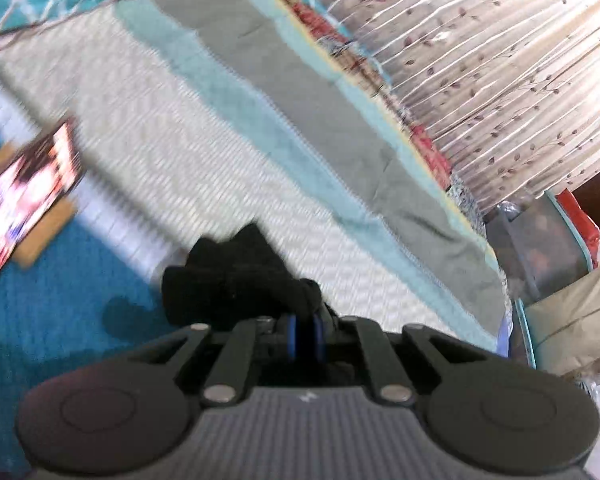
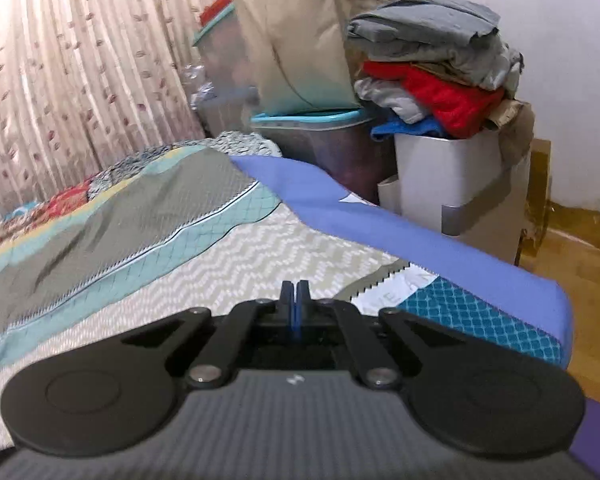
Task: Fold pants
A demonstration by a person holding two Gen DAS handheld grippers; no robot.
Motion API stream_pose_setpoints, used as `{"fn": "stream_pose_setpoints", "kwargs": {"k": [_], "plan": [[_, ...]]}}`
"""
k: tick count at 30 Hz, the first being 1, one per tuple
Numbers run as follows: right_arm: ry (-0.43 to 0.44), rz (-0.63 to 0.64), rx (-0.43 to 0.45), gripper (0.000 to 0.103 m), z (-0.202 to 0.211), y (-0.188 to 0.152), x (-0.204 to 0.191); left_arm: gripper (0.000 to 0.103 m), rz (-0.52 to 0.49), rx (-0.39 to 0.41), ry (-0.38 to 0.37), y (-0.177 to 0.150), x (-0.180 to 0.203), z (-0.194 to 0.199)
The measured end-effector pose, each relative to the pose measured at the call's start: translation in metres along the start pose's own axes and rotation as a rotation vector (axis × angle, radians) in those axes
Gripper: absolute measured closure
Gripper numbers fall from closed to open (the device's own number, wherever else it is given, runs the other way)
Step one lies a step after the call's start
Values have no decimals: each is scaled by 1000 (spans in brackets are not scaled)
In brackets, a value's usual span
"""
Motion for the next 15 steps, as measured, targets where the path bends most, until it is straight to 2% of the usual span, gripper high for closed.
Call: {"fn": "stream_pose_setpoints", "kwargs": {"k": [1,4,6,8,9,13,15], "plan": [[20,-14,-6,96,-1,2,0,95,-13,6,-2,10,9,-9],[174,13,-46,93,3,-3,-16,95,-30,9,-10,36,34,-37],[252,58,-125,81,8,-20,-29,95,-38,13,-22,46,48,-51],[328,13,-192,74,14,-39,-32,95,-47,20,-31,56,59,-62],[360,-27,-238,67,13,-50,-30,95,-49,22,-34,60,62,-67],[386,-220,-389,59,-8,-79,-18,95,-46,23,-38,71,71,-84],[362,-341,-478,56,-29,-90,-11,95,-55,21,-33,73,74,-91]]}}
Point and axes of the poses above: each gripper's, at about its wrist camera, not at the fingertips, and z roughly against the way its jaws point, x to its right, y to its top, the point moved 7 cm from there along -z, roughly the way its jaws point, and after that the axes turned 9 degrees about z, right-handed, at the moved point
